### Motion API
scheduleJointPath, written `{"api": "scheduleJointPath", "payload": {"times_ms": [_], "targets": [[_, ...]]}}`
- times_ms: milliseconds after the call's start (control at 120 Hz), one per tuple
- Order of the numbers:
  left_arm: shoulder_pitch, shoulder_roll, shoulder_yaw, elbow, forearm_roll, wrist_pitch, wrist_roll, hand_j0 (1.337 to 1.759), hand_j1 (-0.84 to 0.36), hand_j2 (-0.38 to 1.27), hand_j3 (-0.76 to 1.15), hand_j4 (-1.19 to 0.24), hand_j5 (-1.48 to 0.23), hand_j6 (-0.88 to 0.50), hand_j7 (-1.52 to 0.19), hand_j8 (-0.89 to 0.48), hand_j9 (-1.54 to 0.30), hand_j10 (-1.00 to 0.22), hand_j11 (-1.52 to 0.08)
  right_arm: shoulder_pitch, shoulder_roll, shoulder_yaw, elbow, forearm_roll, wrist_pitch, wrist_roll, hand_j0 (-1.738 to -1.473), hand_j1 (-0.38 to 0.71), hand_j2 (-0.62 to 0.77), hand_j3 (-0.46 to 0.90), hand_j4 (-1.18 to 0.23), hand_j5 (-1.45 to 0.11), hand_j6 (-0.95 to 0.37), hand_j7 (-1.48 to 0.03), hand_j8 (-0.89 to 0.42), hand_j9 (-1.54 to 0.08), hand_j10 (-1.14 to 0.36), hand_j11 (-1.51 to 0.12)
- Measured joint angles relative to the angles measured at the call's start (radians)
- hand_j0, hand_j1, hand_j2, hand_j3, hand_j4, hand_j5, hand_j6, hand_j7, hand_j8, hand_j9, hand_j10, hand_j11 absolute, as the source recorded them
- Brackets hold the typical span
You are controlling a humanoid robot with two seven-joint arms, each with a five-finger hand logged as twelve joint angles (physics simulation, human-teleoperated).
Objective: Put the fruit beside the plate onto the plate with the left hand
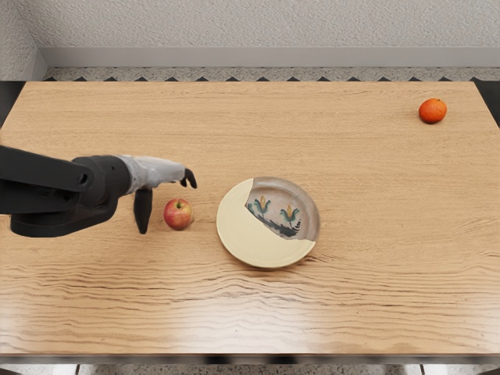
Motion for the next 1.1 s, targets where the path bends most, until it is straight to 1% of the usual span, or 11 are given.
{"api": "scheduleJointPath", "payload": {"times_ms": [308, 583, 692, 900, 1100], "targets": [[0.014, -0.078, 0.031, 0.017, -0.003, 0.119, 0.000, 1.658, 0.05, 0.05, 0.00, -0.25, -0.32, -0.25, -0.32, -0.25, -0.32, -0.25, -0.32, 0.000, 0.000, 0.000, 0.000, 0.000, 0.000, 0.000, -1.658, -0.31, -0.01, 0.00, -0.03, -0.04, -0.03, -0.04, -0.03, -0.04, -0.03, -0.04], [0.058, -0.137, 0.062, 0.058, -0.005, 0.172, -0.001, 1.658, 0.03, 0.05, 0.00, -0.27, -0.35, -0.27, -0.35, -0.27, -0.35, -0.27, -0.35, 0.000, 0.000, 0.000, 0.000, 0.000, 0.000, 0.000, -1.658, -0.31, -0.01, 0.00, -0.03, -0.04, -0.03, -0.04, -0.03, -0.04, -0.03, -0.04], [0.066, -0.149, 0.069, 0.071, -0.006, 0.177, -0.002, 1.658, -0.01, 0.06, 0.00, -0.30, -0.39, -0.30, -0.39, -0.30, -0.39, -0.30, -0.39, 0.000, 0.000, 0.000, 0.000, 0.000, 0.000, 0.000, -1.658, -0.31, -0.01, 0.00, -0.03, -0.04, -0.03, -0.04, -0.03, -0.04, -0.03, -0.04], [0.084, -0.165, 0.079, 0.083, -0.008, 0.178, -0.003, 1.658, -0.12, 0.08, 0.00, -0.39, -0.51, -0.39, -0.51, -0.39, -0.51, -0.39, -0.51, 0.000, 0.000, 0.000, 0.000, 0.000, 0.000, 0.000, -1.658, -0.31, -0.01, 0.00, -0.03, -0.04, -0.03, -0.04, -0.03, -0.04, -0.03, -0.04], [0.101, -0.186, 0.081, 0.101, -0.007, 0.206, -0.004, 1.658, -0.17, 0.09, 0.00, -0.43, -0.56, -0.43, -0.56, -0.43, -0.56, -0.43, -0.56, 0.000, 0.000, 0.000, 0.000, 0.000, 0.000, 0.000, -1.658, -0.31, -0.01, 0.00, -0.03, -0.04, -0.03, -0.04, -0.03, -0.04, -0.03, -0.04]]}}
